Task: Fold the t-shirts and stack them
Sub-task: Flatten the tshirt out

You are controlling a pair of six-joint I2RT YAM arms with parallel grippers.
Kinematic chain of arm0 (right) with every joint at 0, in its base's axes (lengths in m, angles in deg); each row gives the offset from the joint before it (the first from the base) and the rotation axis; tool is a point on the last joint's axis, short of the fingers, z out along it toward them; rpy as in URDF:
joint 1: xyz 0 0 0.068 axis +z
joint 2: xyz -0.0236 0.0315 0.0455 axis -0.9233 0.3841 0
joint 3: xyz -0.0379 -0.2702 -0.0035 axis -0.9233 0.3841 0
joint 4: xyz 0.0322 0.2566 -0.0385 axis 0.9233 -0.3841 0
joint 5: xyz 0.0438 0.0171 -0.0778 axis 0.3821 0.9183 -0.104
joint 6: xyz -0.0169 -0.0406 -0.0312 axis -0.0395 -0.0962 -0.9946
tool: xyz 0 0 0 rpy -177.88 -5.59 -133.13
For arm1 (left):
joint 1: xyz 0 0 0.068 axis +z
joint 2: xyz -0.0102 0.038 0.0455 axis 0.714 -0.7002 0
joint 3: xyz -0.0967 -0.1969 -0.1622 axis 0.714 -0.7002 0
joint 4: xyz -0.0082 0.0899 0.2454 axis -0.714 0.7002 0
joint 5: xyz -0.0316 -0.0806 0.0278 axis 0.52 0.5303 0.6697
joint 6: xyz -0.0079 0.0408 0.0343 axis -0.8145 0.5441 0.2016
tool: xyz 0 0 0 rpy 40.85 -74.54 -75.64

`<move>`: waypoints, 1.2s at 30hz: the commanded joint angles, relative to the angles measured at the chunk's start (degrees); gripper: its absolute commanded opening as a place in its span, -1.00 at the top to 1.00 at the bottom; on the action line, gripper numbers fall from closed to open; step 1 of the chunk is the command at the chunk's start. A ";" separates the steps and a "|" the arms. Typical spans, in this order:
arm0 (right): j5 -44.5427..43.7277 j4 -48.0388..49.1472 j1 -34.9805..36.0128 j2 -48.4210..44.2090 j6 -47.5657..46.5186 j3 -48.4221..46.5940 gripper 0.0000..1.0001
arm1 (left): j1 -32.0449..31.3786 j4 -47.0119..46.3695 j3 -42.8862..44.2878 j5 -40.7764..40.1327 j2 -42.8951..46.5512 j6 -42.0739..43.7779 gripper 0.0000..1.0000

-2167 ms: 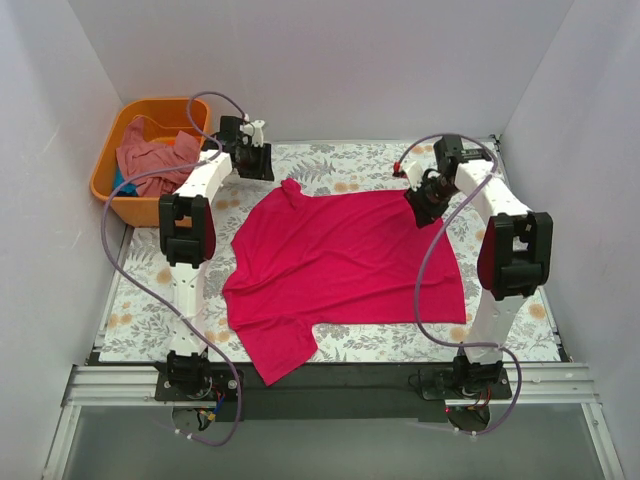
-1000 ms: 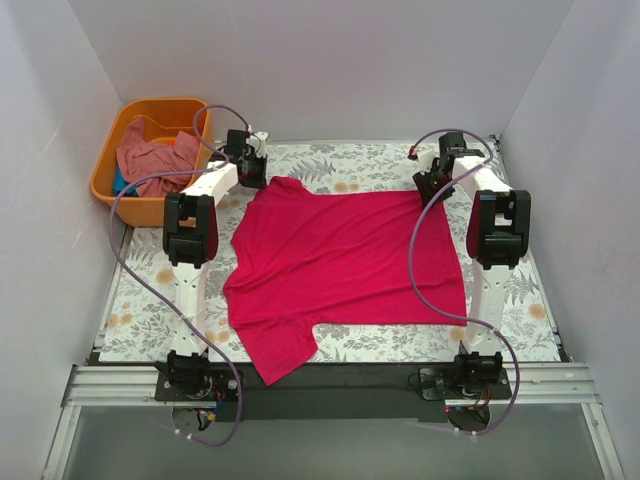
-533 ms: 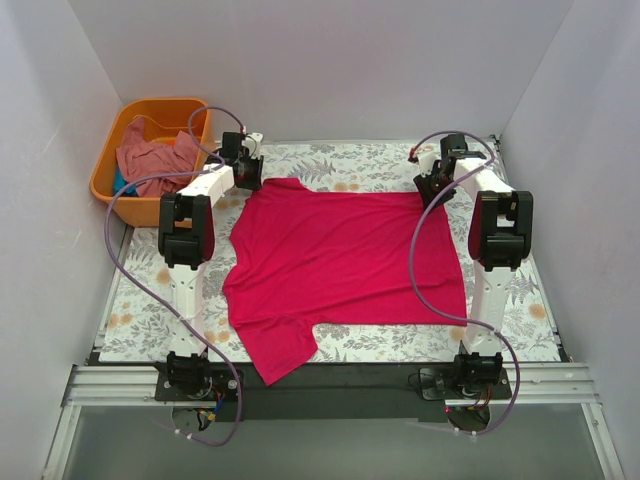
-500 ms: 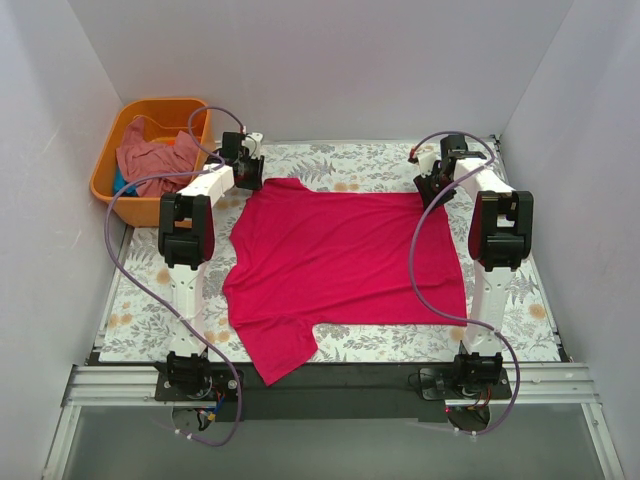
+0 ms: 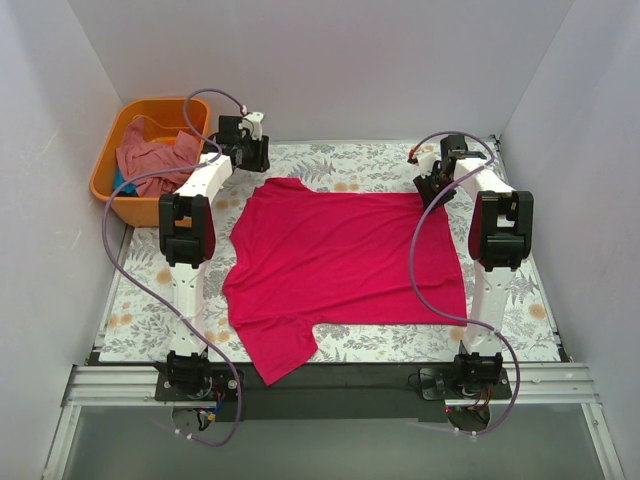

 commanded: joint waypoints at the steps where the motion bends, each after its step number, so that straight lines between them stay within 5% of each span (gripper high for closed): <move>1: 0.08 -3.56 -0.13 -0.87 -0.71 0.24 0.25 | -0.14 5.10 1.98 2.41 0.09 3.66 0.25; 13: -0.27 -3.65 -0.22 -0.08 -0.53 -0.64 0.25 | -1.19 8.79 1.36 -1.82 -1.48 12.62 0.29; 24: -0.53 -3.65 -0.13 0.54 -0.53 -0.99 0.25 | -1.72 8.18 5.40 -1.82 -4.91 12.10 0.28; 36: -0.71 -3.65 -0.22 0.89 -0.71 -0.82 0.26 | -1.81 6.15 6.64 -0.41 -5.09 11.57 0.52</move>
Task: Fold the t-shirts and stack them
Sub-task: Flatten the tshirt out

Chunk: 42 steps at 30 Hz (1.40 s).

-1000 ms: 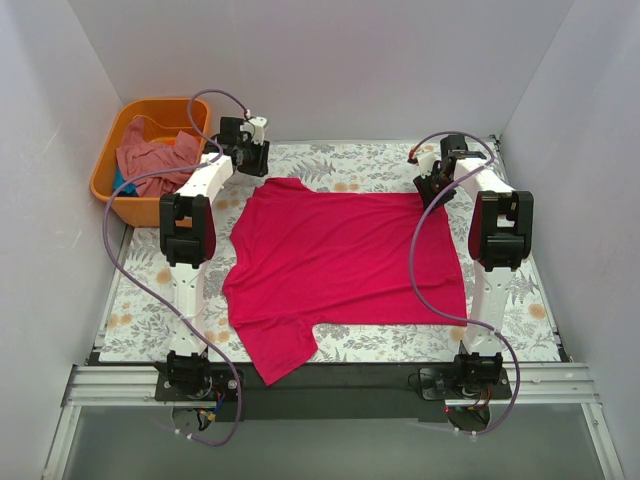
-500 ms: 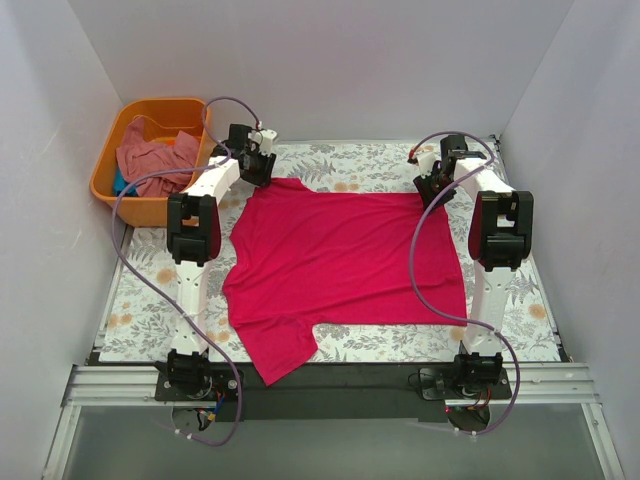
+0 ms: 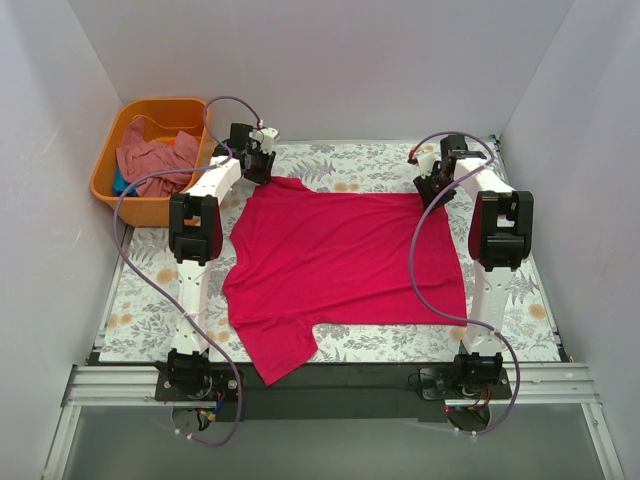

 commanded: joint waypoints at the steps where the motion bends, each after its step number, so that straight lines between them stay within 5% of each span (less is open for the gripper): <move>1: -0.66 -3.12 -0.22 0.89 -0.60 -0.68 0.26 | -0.23 -0.99 2.35 1.34 0.51 0.49 0.52; 12: -0.66 -3.21 -0.22 1.24 -0.68 -0.68 0.26 | -0.23 -2.48 2.79 3.62 0.33 -0.30 0.41; 34: -1.45 -3.12 -0.22 1.59 -1.12 -0.86 0.26 | -0.23 -2.31 4.72 4.94 -3.18 -0.56 0.59; 42: -1.80 -3.21 -0.22 1.85 -1.12 -0.95 0.28 | -0.23 -3.10 9.20 -0.59 -2.31 1.71 0.99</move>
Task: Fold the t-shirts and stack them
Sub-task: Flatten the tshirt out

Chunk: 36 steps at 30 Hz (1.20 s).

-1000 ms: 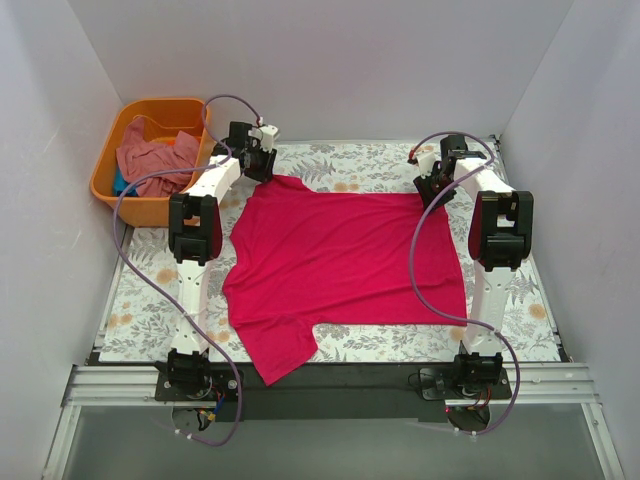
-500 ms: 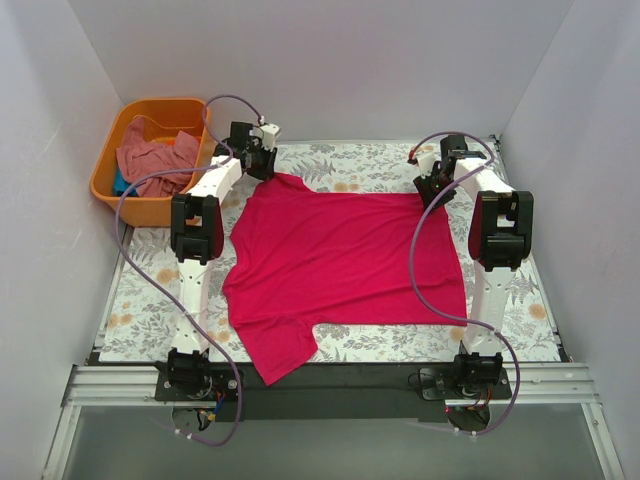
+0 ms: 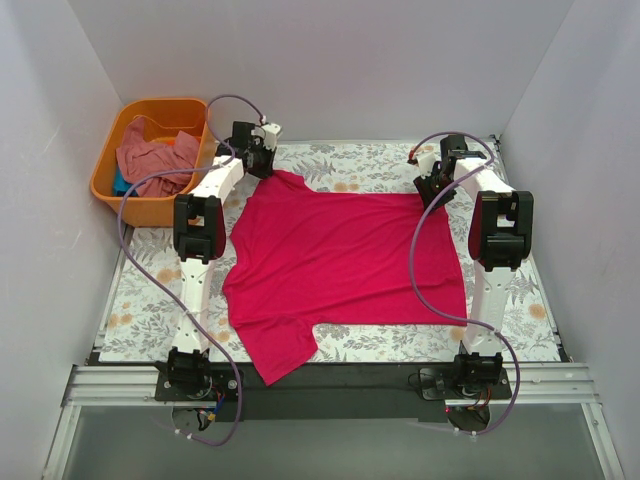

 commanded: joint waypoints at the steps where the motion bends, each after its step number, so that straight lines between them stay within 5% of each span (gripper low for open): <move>1: -1.59 -2.88 -0.22 2.20 -0.95 -1.10 0.28 | -0.32 -0.70 4.75 -4.61 1.95 4.59 1.00; 14: -1.67 -2.79 -0.22 2.82 -0.68 -1.98 0.28 | -3.49 -8.43 -0.78 -20.79 3.54 21.58 1.00; 17: -0.98 -2.88 -0.22 2.38 -0.95 -2.07 0.28 | -3.49 -8.78 -1.31 -20.88 3.19 21.41 0.73; 24: 1.84 -2.97 -0.22 0.28 -0.34 -3.30 0.28 | -2.43 -11.77 -1.67 -17.46 6.52 11.32 0.39; 30: 3.42 -2.97 -0.22 -1.22 0.72 -5.32 0.30 | -3.22 -9.93 -4.48 -4.37 11.89 1.81 0.41; 36: 3.16 -2.97 -0.22 -0.52 2.04 -6.81 0.37 | -5.59 -5.27 -0.96 -1.98 8.73 -4.16 0.58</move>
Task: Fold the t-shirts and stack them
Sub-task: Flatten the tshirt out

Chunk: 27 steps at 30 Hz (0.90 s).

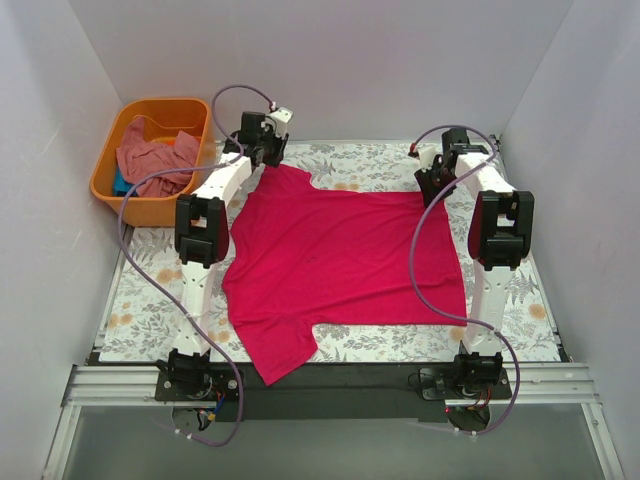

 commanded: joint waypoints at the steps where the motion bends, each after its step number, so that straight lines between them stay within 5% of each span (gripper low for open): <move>1: 0.67 -0.63 -0.11 -1.11 0.97 -2.62 0.38 | -2.34 2.84 1.90 2.65 3.13 -5.24 0.60; 14: -4.25 -0.37 -0.11 3.37 -0.53 -3.93 0.43 | -1.82 5.22 -10.22 -7.71 8.05 -7.97 0.63; 27: -5.22 1.30 0.15 11.98 0.88 -13.51 0.43 | 2.58 6.98 4.97 -6.68 -5.48 -7.88 0.62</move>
